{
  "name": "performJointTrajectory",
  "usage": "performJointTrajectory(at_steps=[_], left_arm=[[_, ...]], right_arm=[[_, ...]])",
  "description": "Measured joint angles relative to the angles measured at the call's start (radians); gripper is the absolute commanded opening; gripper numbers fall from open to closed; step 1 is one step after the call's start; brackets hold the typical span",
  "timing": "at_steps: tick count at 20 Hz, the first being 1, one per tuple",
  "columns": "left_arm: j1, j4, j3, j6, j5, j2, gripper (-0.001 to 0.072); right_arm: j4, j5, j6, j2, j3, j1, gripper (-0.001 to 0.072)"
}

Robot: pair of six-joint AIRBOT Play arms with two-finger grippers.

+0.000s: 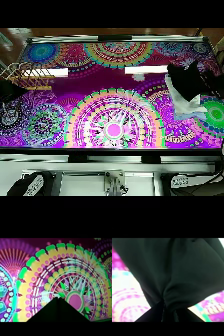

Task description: Fold the shirts.

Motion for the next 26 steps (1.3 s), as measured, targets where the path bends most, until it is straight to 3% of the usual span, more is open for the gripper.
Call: performJointTrajectory(at_steps=[7,8,9,10,15,20,23,26], left_arm=[[0.0,-0.007,0.0,0.022,0.0,0.0,0.0033],[0.0,-0.008,0.0,0.023,0.0,0.0,0.0033],[0.0,-0.008,0.0,0.023,0.0,0.0,0.0033],[0.0,-0.008,0.0,0.023,0.0,0.0,0.0032],[0.0,-0.008,0.0,0.025,0.008,0.0,0.0033],[-0.008,-0.007,0.0,0.034,0.023,-0.013,0.003],[-0.082,0.052,0.025,0.041,0.027,-0.071,0.0029],[-0.245,0.24,0.12,0.02,0.03,-0.195,0.0032]], right_arm=[[-0.11,-0.006,0.061,0.0,-0.141,0.009,0.0076],[-0.115,0.001,0.069,0.0,-0.153,0.01,0.017],[-0.127,0.009,0.078,0.0,-0.162,0.011,0.0425],[-0.145,0.01,0.084,0.0,-0.169,0.011,0.0526],[-0.24,-0.043,0.041,0.036,-0.182,0.011,0.0527],[-0.548,-0.168,-0.084,0.17,-0.139,0.009,0.0526],[-0.607,-0.042,-0.121,0.242,-0.026,0.023,0.0525],[-0.502,0.226,-0.144,0.301,0.054,0.1,0.0525]])
